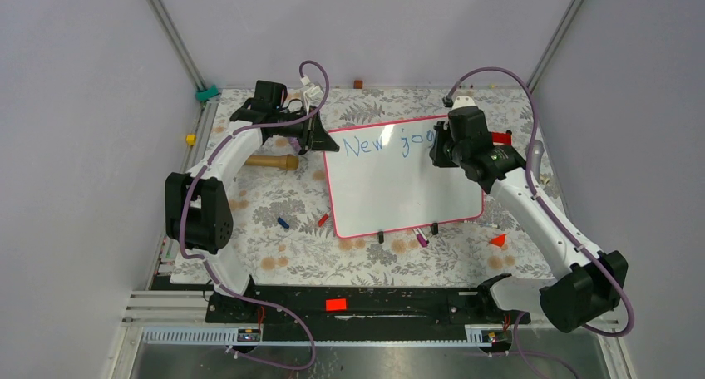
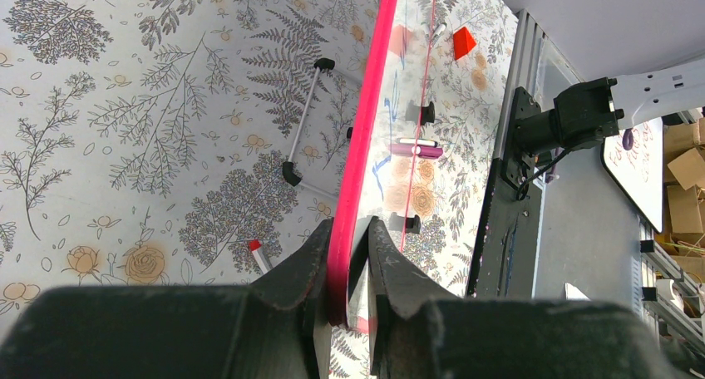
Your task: Write a sentence on the whiteboard
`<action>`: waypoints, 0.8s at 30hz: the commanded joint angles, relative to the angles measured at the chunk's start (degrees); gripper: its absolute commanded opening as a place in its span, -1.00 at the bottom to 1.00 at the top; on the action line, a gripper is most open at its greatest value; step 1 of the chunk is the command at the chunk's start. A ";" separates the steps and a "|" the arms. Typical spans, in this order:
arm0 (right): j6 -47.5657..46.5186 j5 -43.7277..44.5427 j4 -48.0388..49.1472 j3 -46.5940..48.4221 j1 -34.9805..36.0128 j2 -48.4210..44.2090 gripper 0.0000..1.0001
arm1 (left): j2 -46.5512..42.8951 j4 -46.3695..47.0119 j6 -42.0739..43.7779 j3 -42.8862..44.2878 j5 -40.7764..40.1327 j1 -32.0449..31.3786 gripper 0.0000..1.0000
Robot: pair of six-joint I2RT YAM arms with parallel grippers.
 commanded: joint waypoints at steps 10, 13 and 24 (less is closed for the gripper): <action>1.15 -3.07 1.78 1.68 -0.59 -4.05 -1.00 | -0.69 -1.48 8.57 -1.23 -12.95 -1.09 -0.83; 0.97 -2.83 1.30 1.63 -1.38 -5.83 -1.00 | -0.56 -1.47 8.59 -1.24 -13.01 -1.04 -0.83; 0.95 -0.38 1.45 2.34 -5.42 -5.24 -1.00 | -0.51 -1.47 8.47 -1.22 -13.08 -1.08 -0.84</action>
